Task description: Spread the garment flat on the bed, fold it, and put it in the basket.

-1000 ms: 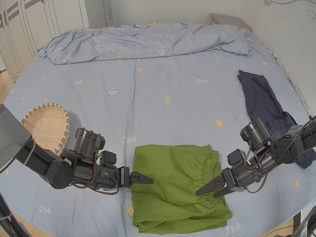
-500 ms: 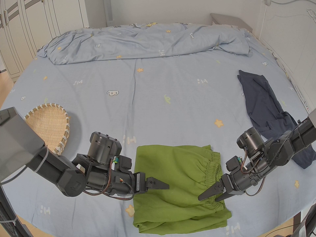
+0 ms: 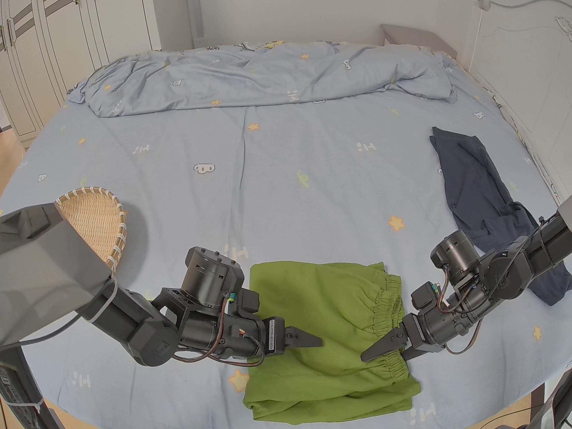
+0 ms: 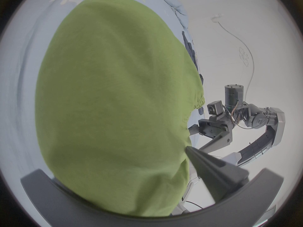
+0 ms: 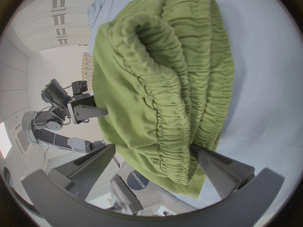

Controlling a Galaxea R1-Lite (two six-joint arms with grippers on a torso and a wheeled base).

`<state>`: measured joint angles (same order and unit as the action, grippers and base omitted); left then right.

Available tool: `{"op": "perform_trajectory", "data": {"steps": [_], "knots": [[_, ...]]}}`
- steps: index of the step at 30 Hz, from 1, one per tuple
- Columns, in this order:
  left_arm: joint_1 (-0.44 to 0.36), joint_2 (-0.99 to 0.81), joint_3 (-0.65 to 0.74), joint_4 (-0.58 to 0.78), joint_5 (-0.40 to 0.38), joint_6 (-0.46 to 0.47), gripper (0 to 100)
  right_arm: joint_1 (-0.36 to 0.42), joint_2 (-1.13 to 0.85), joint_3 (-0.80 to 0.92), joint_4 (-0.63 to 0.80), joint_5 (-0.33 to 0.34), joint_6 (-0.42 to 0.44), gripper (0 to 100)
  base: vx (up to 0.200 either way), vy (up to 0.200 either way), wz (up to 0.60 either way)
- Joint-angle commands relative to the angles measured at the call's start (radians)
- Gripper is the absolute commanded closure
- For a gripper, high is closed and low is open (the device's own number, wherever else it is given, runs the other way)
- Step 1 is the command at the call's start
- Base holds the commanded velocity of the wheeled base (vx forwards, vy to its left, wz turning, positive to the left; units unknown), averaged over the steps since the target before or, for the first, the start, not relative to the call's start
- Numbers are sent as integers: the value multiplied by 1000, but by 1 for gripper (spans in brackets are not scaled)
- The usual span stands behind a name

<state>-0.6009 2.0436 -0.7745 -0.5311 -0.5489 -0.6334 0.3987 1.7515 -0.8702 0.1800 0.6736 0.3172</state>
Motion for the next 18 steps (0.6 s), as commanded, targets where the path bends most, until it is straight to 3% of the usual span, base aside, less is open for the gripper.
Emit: {"op": "perform_trajectory", "data": {"steps": [1, 7, 10, 12, 14, 18], "knots": [[7, -6, -8, -3, 3, -12, 100, -1, -40, 0, -1, 0, 0, 0, 0, 0, 0], [32, -86, 17, -1, -5, -12, 100, -20, -106, -4, -2, -2, 0, 0, 0, 0, 0], [98, -207, 4, 46, -3, -17, 100, -101, -207, -72, 1, -8, -1, 0, 0, 0, 0], [102, -214, -2, 57, -2, -17, 100, -110, -213, -79, 1, -8, -1, 0, 0, 0, 0], [124, -252, -69, 206, 9, -17, 100, -173, -244, -151, 6, -6, -3, 0, 0, 0, 0], [128, -263, -112, 286, 43, -11, 100, -225, -245, -168, 4, -6, -4, 0, 0, 0, 0]]}}
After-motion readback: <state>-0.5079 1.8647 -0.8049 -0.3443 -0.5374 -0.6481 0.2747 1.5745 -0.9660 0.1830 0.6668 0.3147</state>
